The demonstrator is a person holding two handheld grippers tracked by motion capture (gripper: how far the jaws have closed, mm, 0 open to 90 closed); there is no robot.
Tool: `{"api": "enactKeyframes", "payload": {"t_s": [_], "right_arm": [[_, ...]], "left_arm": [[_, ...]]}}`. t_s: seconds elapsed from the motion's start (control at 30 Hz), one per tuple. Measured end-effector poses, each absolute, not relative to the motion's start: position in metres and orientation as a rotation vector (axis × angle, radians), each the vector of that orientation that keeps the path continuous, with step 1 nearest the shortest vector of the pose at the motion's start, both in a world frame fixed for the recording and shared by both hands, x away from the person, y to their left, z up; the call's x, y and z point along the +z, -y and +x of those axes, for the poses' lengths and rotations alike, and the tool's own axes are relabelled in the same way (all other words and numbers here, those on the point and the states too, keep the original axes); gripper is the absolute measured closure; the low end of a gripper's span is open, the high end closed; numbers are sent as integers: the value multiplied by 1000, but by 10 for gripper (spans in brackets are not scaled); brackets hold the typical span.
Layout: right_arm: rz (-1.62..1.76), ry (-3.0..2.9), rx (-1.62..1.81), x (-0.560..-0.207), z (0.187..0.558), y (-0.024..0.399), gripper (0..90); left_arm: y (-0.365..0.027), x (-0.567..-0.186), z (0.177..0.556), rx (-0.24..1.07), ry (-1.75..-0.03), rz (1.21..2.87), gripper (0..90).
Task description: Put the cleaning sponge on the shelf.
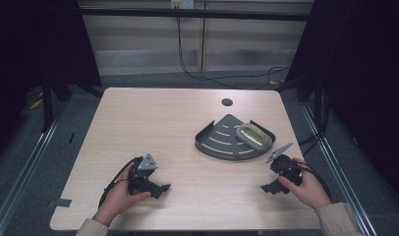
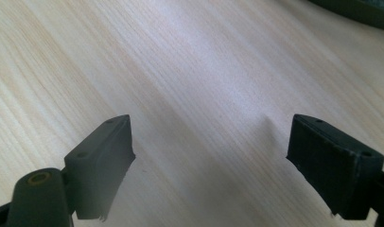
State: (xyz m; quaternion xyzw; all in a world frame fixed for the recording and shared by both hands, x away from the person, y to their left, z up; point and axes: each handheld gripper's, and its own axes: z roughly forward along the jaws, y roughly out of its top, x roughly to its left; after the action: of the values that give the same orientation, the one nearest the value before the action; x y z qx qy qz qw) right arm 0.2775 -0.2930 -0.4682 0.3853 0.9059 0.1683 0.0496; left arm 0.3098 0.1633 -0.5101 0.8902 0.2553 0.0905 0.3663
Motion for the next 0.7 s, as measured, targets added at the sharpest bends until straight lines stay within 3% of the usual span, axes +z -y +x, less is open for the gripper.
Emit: {"api": "enactKeyframes", "payload": {"t_s": [0.7], "right_arm": [[1131, -2633, 745, -492, 260, 311, 117]], "left_arm": [[-163, -510, 310, 232, -657, 2287, 0]]}}
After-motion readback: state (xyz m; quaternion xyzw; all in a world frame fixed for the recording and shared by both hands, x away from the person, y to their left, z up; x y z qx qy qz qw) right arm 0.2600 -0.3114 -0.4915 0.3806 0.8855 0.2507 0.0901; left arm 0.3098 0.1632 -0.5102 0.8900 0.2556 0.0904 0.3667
